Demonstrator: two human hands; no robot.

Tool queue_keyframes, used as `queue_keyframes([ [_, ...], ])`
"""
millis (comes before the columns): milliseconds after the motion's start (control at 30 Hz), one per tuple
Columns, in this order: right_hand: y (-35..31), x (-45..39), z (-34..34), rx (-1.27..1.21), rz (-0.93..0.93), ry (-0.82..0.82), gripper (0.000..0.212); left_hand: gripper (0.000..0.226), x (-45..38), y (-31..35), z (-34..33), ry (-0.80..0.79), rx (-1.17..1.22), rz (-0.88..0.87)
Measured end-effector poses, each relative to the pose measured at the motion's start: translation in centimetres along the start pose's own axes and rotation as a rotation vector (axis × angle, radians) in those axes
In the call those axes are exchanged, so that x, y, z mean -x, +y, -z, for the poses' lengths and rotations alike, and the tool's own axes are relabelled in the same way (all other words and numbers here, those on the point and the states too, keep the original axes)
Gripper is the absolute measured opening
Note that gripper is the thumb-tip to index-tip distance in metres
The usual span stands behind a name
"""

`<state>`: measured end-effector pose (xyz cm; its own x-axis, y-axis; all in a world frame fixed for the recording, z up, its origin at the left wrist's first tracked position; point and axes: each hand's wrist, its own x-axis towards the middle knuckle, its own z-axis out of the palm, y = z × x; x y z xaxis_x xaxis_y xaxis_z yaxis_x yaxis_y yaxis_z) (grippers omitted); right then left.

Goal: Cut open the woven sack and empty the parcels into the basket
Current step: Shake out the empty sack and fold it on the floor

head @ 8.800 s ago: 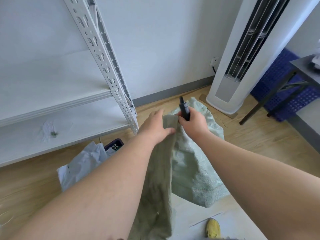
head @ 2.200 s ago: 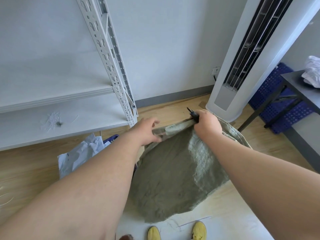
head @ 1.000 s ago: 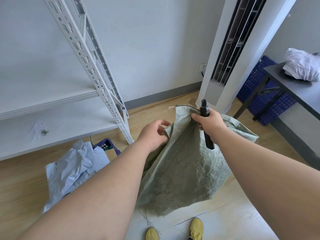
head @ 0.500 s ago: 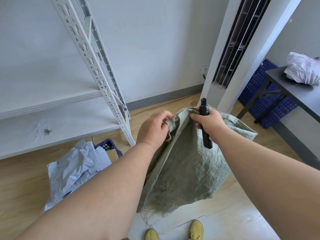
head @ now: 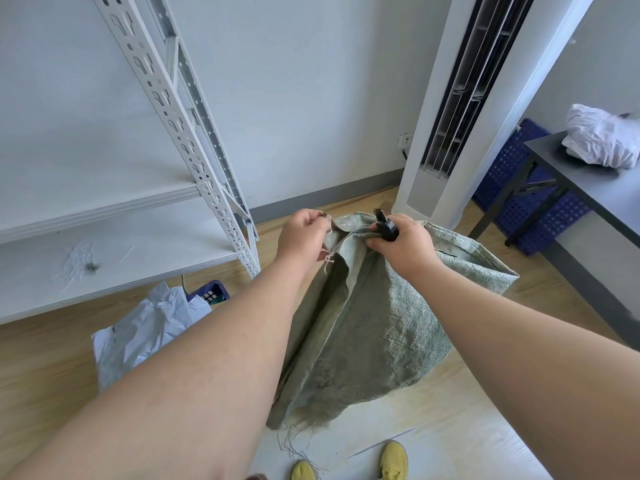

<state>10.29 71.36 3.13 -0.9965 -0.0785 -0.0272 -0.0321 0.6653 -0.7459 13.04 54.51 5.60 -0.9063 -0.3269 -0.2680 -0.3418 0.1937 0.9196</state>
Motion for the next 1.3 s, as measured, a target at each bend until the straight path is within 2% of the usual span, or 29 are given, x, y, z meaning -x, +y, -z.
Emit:
queue_keyframes([
  [67,0.1,-0.1,-0.1,-0.106,-0.08,-0.006,0.024,0.01,0.0,-0.2,0.1,-0.034,-0.131,-0.171],
  [133,0.2,-0.2,0.0,-0.166,-0.124,-0.013,0.023,0.013,0.3,-0.4,0.2,-0.05,-0.33,-0.385],
  [233,0.2,-0.2,0.0,-0.169,-0.116,-0.017,0.02,0.007,0.6,0.2,0.1,0.023,-0.465,-0.58],
  [300,-0.1,-0.1,0.0,-0.158,-0.081,-0.007,0.024,0.007,0.5,0.6,0.1,0.119,-0.477,-0.516],
  [400,-0.7,0.1,0.1,-0.146,0.011,0.02,0.029,0.023,-0.4,0.7,1.2,0.297,-0.387,-0.181],
  [433,-1.1,0.2,0.1,-0.149,0.029,0.02,0.032,0.03,-0.6,0.7,1.7,0.329,-0.388,-0.128],
  [500,-1.7,0.4,0.1,-0.149,0.041,0.012,0.039,0.038,-0.9,0.4,2.0,0.252,-0.403,-0.163],
  [600,-2.4,0.5,0.1,-0.126,0.037,0.073,0.04,0.029,-0.7,0.6,1.0,-0.013,-0.371,-0.251],
  [667,-2.4,0.5,0.3,-0.147,-0.006,0.113,0.033,0.025,-0.2,0.9,0.6,-0.109,-0.359,-0.26],
  [833,-2.3,0.5,1.1,-0.252,-0.094,0.099,0.027,0.056,1.0,1.9,0.6,-0.23,-0.196,-0.174],
  [867,-2.5,0.5,1.2,-0.275,-0.09,0.114,0.026,0.058,1.0,1.8,0.7,-0.264,-0.205,-0.18],
  [933,-2.9,0.3,1.4,-0.291,-0.076,0.134,0.028,0.056,0.8,1.1,0.6,-0.319,-0.424,-0.211],
  [1000,-3.4,0.0,1.7,-0.256,-0.054,0.133,0.03,0.042,0.2,0.1,0.5,-0.297,-0.679,-0.207],
  [1033,-3.5,-0.2,1.9,-0.22,-0.042,0.135,0.03,0.033,0.0,-0.2,0.5,-0.263,-0.705,-0.18],
  [1167,-3.4,-1.3,3.0,0.032,-0.045,0.213,0.024,0.023,-0.5,-0.7,0.3,-0.225,-0.422,-0.113],
  [1300,-4.3,-1.3,3.2,0.072,0.02,0.238,0.057,0.024,-0.8,-0.7,-0.2,-0.097,-0.516,-0.195],
])
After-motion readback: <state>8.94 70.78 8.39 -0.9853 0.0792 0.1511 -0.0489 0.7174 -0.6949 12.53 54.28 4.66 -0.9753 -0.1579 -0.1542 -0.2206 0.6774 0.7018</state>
